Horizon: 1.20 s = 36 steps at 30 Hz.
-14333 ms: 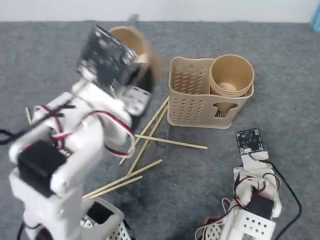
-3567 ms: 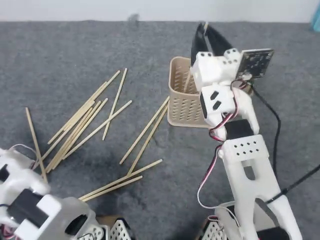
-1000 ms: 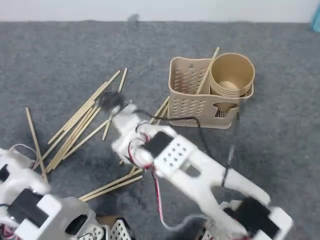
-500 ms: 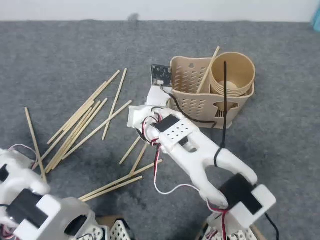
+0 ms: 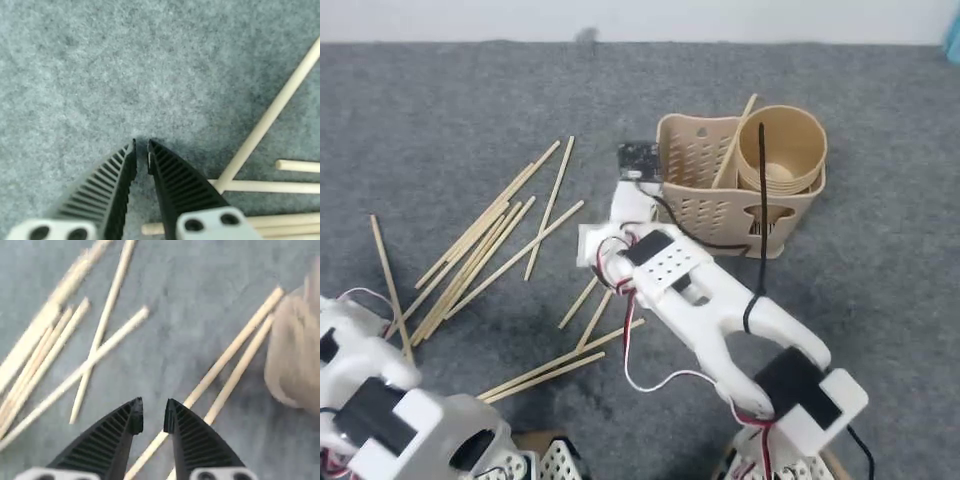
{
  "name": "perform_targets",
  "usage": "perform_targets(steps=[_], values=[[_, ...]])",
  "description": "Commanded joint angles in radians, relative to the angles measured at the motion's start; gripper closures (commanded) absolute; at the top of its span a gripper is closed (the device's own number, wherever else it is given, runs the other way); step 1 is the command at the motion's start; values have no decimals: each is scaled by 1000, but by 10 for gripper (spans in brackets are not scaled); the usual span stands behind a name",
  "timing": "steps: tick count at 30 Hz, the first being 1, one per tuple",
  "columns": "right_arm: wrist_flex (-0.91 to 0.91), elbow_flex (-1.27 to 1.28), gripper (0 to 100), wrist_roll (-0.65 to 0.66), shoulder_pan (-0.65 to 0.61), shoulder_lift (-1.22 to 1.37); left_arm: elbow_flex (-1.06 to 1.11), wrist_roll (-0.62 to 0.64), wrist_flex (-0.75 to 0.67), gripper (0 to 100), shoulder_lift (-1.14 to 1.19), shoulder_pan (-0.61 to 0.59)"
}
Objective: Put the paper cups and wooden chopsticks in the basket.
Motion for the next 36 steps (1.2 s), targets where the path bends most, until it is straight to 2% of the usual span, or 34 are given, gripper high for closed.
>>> perform_targets(steps=[1, 8, 11, 15, 20, 23, 27, 32, 34, 36], values=[[139, -44, 907, 152, -71, -143, -27, 0, 5, 963, 2, 6], [415, -44, 907, 489, -101, -524, -27, 0, 5, 963, 2, 8], [492, -44, 904, 568, -99, -702, -27, 0, 5, 963, 2, 8], [596, -43, 903, 589, -39, -885, -27, 0, 5, 963, 2, 8], [731, -38, 905, 582, 226, -1023, -31, -11, 17, 962, -2, 15], [849, -14, 908, 580, 417, -1059, -85, -84, 120, 961, -25, 58], [926, 147, 908, 589, 707, -1069, -185, -120, 279, 961, -109, 152], [765, 453, 908, 700, 1033, -1067, -348, -267, 508, 960, -250, 302], [653, 563, 908, 715, 1102, -1067, -420, -295, 591, 960, -287, 393], [539, 686, 908, 707, 1116, -1067, -484, -301, 647, 960, -298, 488]])
